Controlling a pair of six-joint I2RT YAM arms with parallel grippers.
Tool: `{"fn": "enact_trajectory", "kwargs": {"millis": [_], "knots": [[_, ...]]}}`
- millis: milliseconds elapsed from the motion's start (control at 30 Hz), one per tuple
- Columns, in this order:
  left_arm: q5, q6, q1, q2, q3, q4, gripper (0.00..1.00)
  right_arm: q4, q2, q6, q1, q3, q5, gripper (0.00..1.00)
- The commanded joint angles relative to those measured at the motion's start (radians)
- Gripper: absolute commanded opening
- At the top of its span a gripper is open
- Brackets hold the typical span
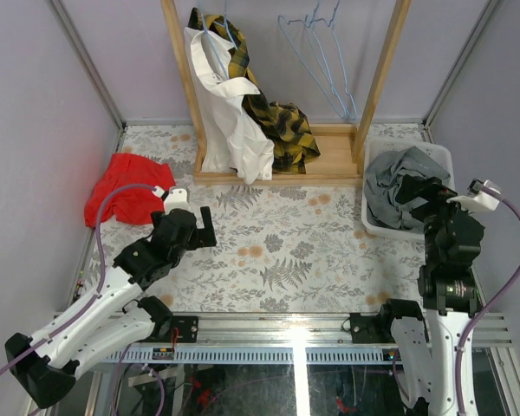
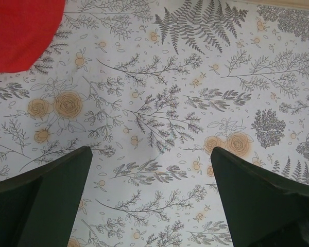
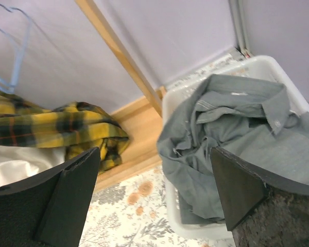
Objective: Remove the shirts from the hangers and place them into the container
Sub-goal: Pick up the hanger from the clothesline.
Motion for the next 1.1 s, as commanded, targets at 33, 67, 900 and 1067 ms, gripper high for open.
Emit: {"fn": "enact_trajectory", "kwargs": {"millis": [33,67,900,1067], "knots": [[-0.040,-0.011,0.008,-0.030,0.012,0.064,1.00,0.166,-0.066,0.006,0.002,0.032,-0.179,0.94],[-0.038,-0.012,0.007,-0.033,0.010,0.065,1.00,0.180,-0.065,0.002,0.002,0.054,-0.232,0.94],[-0.046,-0.031,0.009,-0.045,0.018,0.053,1.00,0.121,0.311,0.168,0.029,0.369,-1.213,0.91],[-0.036,-0.027,0.008,-0.051,0.019,0.056,1.00,-0.131,0.420,-0.026,0.227,0.420,-1.011,0.86]]}}
